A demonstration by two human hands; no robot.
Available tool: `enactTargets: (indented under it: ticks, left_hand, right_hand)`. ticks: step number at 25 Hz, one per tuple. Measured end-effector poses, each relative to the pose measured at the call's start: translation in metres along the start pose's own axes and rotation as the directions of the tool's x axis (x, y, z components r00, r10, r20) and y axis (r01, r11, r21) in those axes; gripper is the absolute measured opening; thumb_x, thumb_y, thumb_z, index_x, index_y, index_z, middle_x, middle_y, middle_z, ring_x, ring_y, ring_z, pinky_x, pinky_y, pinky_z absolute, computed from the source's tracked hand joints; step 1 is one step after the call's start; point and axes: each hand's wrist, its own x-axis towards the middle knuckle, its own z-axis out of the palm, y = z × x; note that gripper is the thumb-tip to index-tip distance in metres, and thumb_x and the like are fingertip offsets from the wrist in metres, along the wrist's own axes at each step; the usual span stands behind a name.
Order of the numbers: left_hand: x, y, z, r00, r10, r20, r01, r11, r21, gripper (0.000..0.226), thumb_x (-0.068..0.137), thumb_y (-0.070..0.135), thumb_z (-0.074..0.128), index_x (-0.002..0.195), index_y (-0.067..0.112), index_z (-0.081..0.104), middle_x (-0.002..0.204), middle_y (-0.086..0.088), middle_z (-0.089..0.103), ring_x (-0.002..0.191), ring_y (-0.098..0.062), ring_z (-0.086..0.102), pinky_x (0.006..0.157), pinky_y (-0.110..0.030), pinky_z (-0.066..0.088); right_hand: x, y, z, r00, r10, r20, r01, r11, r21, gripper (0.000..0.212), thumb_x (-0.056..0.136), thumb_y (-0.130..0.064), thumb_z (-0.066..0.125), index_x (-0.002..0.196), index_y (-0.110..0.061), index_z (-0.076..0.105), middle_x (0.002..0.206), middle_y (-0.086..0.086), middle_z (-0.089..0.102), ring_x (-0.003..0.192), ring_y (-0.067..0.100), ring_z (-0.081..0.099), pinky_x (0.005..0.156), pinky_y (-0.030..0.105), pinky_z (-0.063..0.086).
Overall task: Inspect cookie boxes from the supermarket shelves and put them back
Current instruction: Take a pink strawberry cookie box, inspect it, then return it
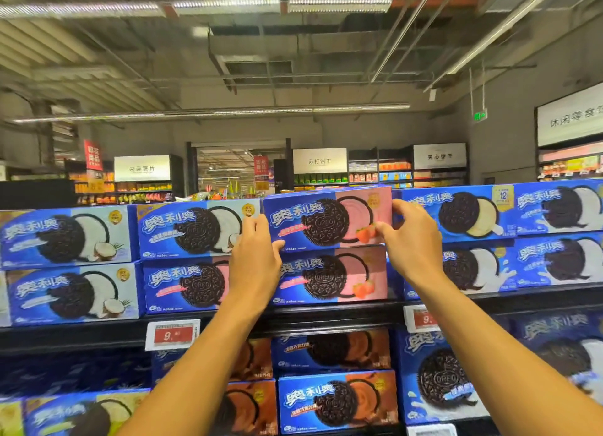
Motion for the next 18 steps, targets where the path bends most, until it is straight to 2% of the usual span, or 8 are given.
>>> enactTargets:
  ticks: [3,7,9,11,14,18]
  left_hand:
    - [0.000,0.001,0.003,1.000,0.028,-0.008,-0.027,0.998,0.050,0.037,0.093,0.017,0.067,0.122,0.003,0.050,0.121,-0.015,0.051,0.090,-0.042,0.057,0.067,-0.037,0.031]
    - [0.008,-0.006,0.006,0.999,0.016,0.035,-0.019,0.997,0.072,0.041,0.094,0.018,0.065,0.128,0.002,0.047,0.125,-0.016,0.049,0.097,-0.044,0.057,0.073,-0.044,0.041]
    - [0.005,-0.007,0.008,0.999,0.039,0.028,-0.040,0.998,0.039,0.036,0.093,0.016,0.066,0.123,0.002,0.050,0.121,-0.014,0.050,0.098,-0.041,0.057,0.071,-0.040,0.040]
    - [0.000,-0.008,0.010,0.998,0.052,0.021,-0.052,0.998,0.016,0.039,0.093,0.016,0.066,0.126,0.003,0.050,0.119,-0.014,0.051,0.101,-0.038,0.057,0.072,-0.038,0.041]
    - [-0.005,-0.009,0.012,0.999,0.050,0.009,-0.050,0.999,0.003,0.052,0.092,0.020,0.067,0.138,0.003,0.048,0.123,-0.013,0.053,0.108,-0.036,0.057,0.080,-0.042,0.047]
    - [-0.005,-0.011,0.011,1.000,0.010,0.023,-0.009,0.998,-0.067,0.051,0.095,0.033,0.063,0.139,0.012,0.049,0.122,-0.005,0.054,0.105,-0.027,0.057,0.083,-0.040,0.047]
  right_hand:
    - [0.001,0.003,0.007,0.999,0.045,0.028,-0.045,0.999,-0.024,0.018,0.088,-0.021,0.069,0.106,-0.018,0.068,0.103,0.007,0.061,0.098,0.033,0.058,0.076,0.038,0.039]
    - [0.000,0.002,0.012,1.000,0.023,0.009,-0.022,0.996,-0.085,0.021,0.089,-0.029,0.070,0.108,-0.020,0.070,0.104,0.008,0.062,0.097,0.034,0.059,0.072,0.033,0.031]
    - [-0.002,0.000,0.015,1.000,0.010,0.016,-0.008,0.994,-0.107,0.021,0.090,-0.031,0.070,0.108,-0.020,0.070,0.101,0.005,0.058,0.097,0.033,0.059,0.072,0.033,0.030]
    - [-0.002,0.000,0.018,1.000,0.007,0.021,-0.005,0.995,-0.100,0.019,0.091,-0.031,0.069,0.107,-0.020,0.068,0.098,0.003,0.055,0.095,0.033,0.059,0.072,0.033,0.030]
    - [-0.003,0.002,0.022,1.000,0.009,0.017,-0.008,0.997,-0.083,0.018,0.092,-0.028,0.069,0.107,-0.018,0.066,0.105,0.007,0.062,0.096,0.032,0.060,0.073,0.032,0.031]
    - [-0.004,0.003,0.022,1.000,0.002,-0.003,-0.002,0.998,-0.060,0.024,0.092,-0.028,0.068,0.114,-0.020,0.066,0.110,0.006,0.067,0.101,0.031,0.062,0.075,0.035,0.037]
